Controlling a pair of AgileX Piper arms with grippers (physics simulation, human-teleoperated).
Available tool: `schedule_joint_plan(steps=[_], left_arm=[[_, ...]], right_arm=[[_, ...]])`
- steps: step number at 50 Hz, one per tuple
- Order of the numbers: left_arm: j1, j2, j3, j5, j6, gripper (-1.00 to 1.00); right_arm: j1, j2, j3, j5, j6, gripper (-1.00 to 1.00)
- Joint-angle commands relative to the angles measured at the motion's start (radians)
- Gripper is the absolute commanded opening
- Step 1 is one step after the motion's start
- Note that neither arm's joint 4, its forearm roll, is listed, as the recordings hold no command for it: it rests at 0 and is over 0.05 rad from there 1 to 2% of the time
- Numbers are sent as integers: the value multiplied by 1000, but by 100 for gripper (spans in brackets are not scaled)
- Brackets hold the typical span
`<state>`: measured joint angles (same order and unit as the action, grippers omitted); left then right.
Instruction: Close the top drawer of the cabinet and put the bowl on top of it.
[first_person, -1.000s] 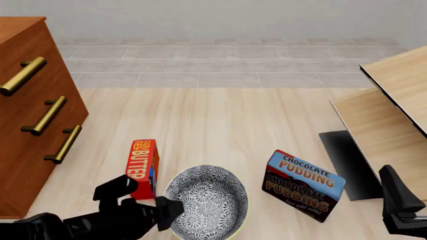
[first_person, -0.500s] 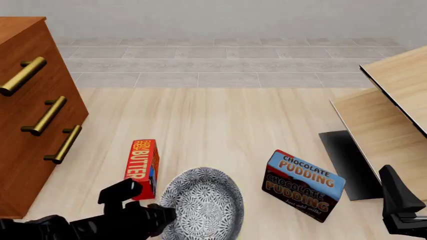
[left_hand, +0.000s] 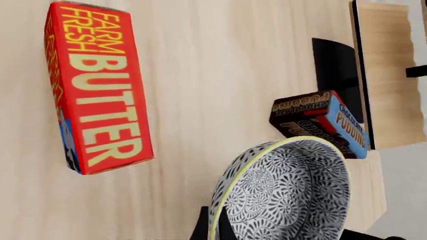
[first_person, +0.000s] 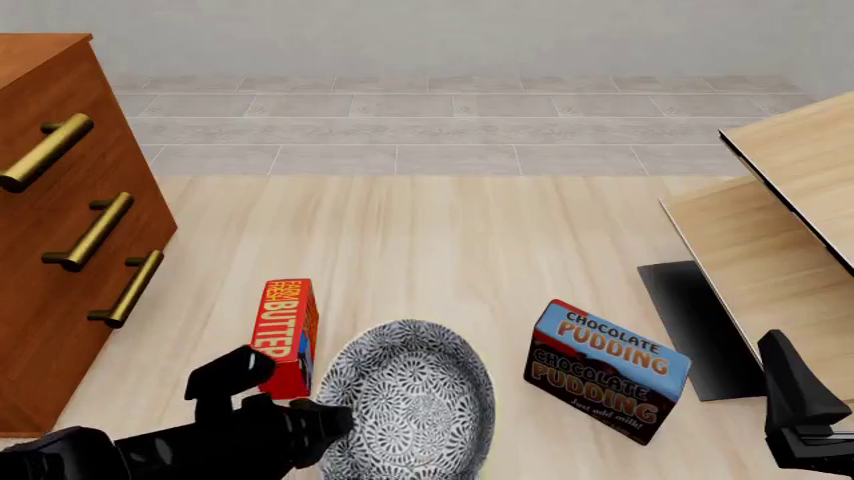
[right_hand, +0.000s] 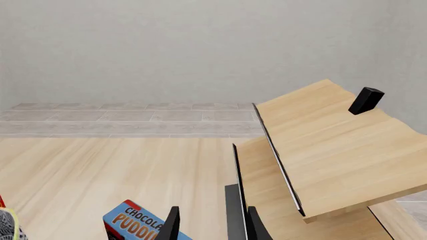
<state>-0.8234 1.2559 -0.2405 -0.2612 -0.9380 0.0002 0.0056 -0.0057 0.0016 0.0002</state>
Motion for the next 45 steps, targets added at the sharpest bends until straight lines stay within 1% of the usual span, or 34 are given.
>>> schedule_joint_plan(steps=[1, 3, 6, 13, 25, 27, 28, 29, 31, 35, 41, 45], left_arm=[[-35, -110, -46, 89, -29, -100], [-51, -113, -50, 94, -33, -100], [-62, -139, -67, 131, -32, -100], [-69, -185, -91, 191, -27, -100], [-44, -326, -164, 376, 15, -100], [-45, -334, -169, 390, 16, -100], [-44, -351, -183, 412, 28, -100], [-27, -396, -213, 469, 39, -100], [-26, -409, -222, 490, 34, -100], [-5, -459, -253, 569, 66, -100], [14, -533, -308, 667, 84, -100], [29, -555, -336, 720, 100, -100]], right_arm=[[0, 0, 1, -1, 0, 100], [0, -1, 1, -1, 0, 100], [0, -1, 1, -1, 0, 100], [0, 0, 1, -1, 0, 100], [0, 0, 1, -1, 0, 100], [0, 0, 1, -1, 0, 100], [0, 0, 1, -1, 0, 100], [0, 0, 1, -1, 0, 100], [0, 0, 1, -1, 0, 100], [0, -1, 1, -1, 0, 100], [0, -1, 1, -1, 0, 100], [0, 0, 1, -1, 0, 100]])
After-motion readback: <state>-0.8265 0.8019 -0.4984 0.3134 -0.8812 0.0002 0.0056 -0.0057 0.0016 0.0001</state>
